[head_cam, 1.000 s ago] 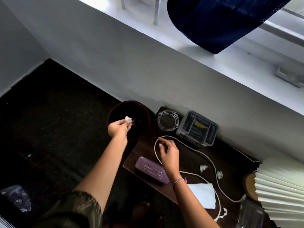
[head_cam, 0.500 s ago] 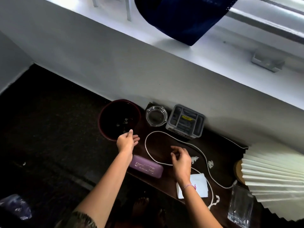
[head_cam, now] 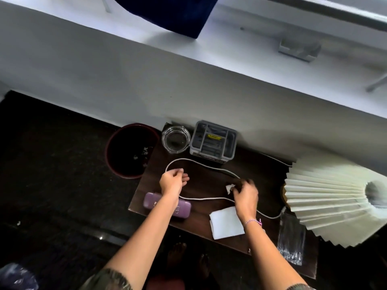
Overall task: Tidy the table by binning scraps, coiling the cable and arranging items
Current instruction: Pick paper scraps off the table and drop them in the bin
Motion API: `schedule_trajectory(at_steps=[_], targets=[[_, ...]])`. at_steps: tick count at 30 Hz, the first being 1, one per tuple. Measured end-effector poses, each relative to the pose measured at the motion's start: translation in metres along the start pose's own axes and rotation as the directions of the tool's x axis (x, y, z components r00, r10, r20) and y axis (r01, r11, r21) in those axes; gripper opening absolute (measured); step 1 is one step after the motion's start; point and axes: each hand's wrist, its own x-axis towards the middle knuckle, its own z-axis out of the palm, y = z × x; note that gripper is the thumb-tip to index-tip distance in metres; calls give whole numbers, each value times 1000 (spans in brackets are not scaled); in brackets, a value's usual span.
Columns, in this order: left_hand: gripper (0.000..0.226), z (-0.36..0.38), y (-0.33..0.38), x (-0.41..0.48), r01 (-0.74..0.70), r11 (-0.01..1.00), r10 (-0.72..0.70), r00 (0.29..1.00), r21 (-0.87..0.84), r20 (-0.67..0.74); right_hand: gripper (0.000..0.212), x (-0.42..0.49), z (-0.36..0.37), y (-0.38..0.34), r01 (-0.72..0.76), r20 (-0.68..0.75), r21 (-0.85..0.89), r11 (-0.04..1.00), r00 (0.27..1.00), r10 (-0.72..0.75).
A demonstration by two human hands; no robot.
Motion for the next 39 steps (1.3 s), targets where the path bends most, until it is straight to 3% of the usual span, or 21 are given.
schedule_trajectory(at_steps=[6, 14, 18, 22, 26, 34, 39], targets=[[25, 13, -4, -1, 20, 997, -22, 999, 69, 32, 34, 2, 6, -1, 91, 124, -69, 993, 989, -82], [23, 17, -7, -1, 20, 996, -23, 999, 87, 37, 33, 7, 15, 1, 93, 113, -91, 992, 990, -83], [21, 15, -9, -3, 15, 996, -18, 999, 84, 38, 32, 7, 14, 0, 69, 70, -15, 997, 995, -68], [21, 15, -12, -11, 29, 997, -34, 997, 72, 65, 19, -4, 15, -18, 37, -8, 156, 987, 999, -36], [23, 16, -7, -21, 65, 997, -69, 988, 33, 139, 20, -16, 24, -48, 26, -18, 303, 953, 1000, -22], [19, -5, 8, -24, 49, 981, -22, 989, -186, 143, 21, -26, 43, -85, 74, 41, 419, 905, 994, -100], [14, -23, 9, -17, 28, 976, -5, 994, -217, 105, 19, -29, 51, -93, 132, 104, 455, 881, 974, -199]])
